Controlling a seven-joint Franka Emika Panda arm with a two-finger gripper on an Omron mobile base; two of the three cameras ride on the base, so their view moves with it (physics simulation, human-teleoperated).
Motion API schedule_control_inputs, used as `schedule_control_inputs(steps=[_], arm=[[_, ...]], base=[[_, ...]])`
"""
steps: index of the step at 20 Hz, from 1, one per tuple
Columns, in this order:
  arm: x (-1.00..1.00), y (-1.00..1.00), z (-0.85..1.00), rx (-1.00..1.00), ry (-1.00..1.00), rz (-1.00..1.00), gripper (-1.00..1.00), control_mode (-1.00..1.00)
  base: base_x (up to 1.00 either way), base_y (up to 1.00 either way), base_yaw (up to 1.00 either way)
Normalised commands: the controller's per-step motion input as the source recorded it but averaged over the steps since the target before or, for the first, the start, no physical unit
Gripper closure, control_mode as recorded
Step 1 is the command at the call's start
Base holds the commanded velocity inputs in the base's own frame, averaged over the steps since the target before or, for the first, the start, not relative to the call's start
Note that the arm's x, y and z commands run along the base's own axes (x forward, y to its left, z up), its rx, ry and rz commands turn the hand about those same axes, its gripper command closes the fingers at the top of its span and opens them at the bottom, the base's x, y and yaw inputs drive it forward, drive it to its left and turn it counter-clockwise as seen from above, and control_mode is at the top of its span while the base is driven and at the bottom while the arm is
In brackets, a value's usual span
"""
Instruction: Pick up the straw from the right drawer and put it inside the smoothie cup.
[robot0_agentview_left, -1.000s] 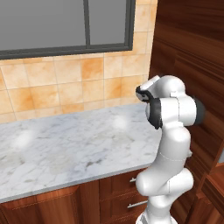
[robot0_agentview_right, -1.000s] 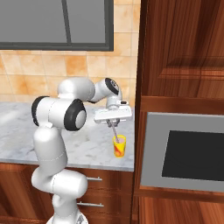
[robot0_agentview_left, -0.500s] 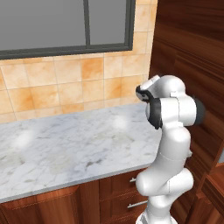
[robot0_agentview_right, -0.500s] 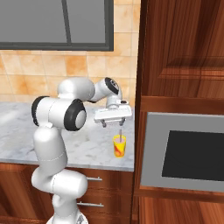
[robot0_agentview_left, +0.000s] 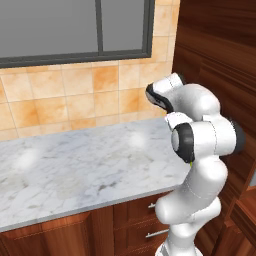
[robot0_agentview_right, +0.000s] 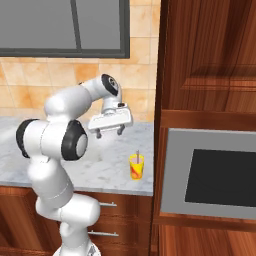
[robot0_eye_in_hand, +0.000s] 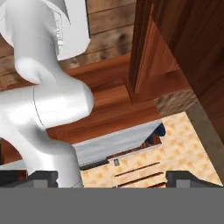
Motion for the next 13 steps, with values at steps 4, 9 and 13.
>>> schedule_control_inputs(steps=[4,9,13], arm=[[-0.99,1.00,0.34,-0.27,-0.42,0.18,-1.00,-1.00],[-1.00,0.90,0.40,-0.30,-0.64,0.16,-1.00,-1.00],[-0.99,0.32,0.31,-0.23,-0.76,0.08,-1.00,-1.00]], base=[[0.00,0.00,0.00],[0.00,0.00,0.00],[0.00,0.00,0.00]])
